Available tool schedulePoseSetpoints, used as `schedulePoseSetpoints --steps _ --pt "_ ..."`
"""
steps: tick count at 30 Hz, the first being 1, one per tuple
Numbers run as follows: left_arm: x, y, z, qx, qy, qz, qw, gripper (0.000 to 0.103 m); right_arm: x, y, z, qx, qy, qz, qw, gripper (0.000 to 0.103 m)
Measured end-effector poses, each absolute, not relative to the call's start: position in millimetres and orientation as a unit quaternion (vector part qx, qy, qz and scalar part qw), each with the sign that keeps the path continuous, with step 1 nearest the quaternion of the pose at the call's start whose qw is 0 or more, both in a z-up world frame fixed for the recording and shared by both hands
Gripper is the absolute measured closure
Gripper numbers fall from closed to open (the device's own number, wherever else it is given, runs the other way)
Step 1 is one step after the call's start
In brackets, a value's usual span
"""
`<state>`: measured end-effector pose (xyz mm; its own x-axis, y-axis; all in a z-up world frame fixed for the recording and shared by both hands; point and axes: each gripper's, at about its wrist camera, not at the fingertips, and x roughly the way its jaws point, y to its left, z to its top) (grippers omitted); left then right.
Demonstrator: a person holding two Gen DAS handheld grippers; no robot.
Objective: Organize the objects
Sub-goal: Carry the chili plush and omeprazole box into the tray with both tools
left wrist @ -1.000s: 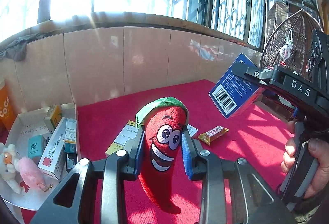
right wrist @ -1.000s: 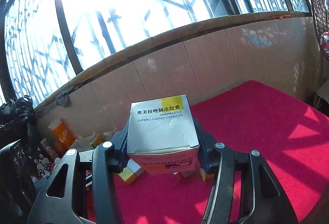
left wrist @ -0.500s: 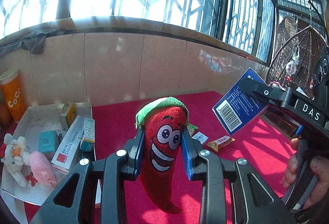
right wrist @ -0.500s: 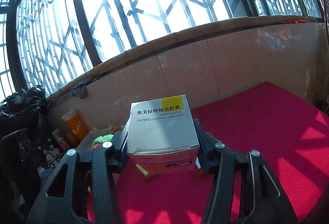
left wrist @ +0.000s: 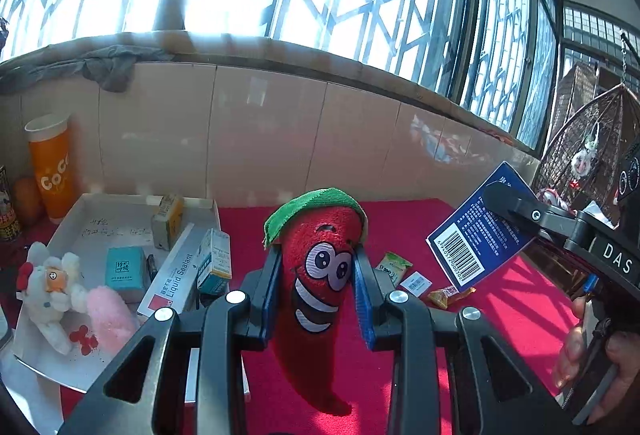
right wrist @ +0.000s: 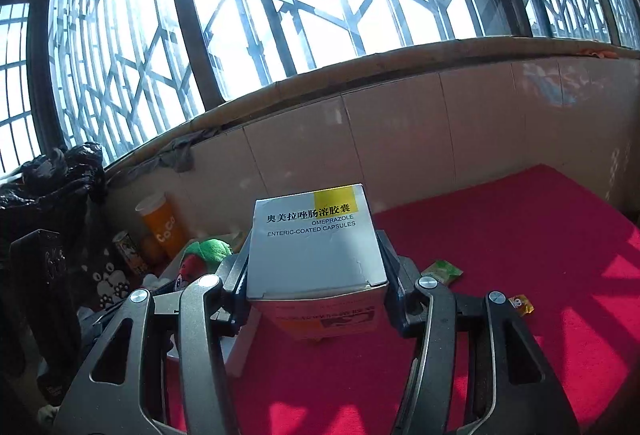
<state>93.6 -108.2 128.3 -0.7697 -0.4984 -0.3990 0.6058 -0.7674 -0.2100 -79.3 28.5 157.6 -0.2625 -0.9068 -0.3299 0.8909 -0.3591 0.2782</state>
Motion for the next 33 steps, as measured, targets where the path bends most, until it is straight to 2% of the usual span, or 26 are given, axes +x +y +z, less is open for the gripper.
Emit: schedulePoseSetpoints --steps 33 --pt "181.1 -178.9 106.1 0.123 0.245 -0.88 0.388 0.071 1.7 -59.9 158.7 0.213 0.075 -0.752 0.62 0.05"
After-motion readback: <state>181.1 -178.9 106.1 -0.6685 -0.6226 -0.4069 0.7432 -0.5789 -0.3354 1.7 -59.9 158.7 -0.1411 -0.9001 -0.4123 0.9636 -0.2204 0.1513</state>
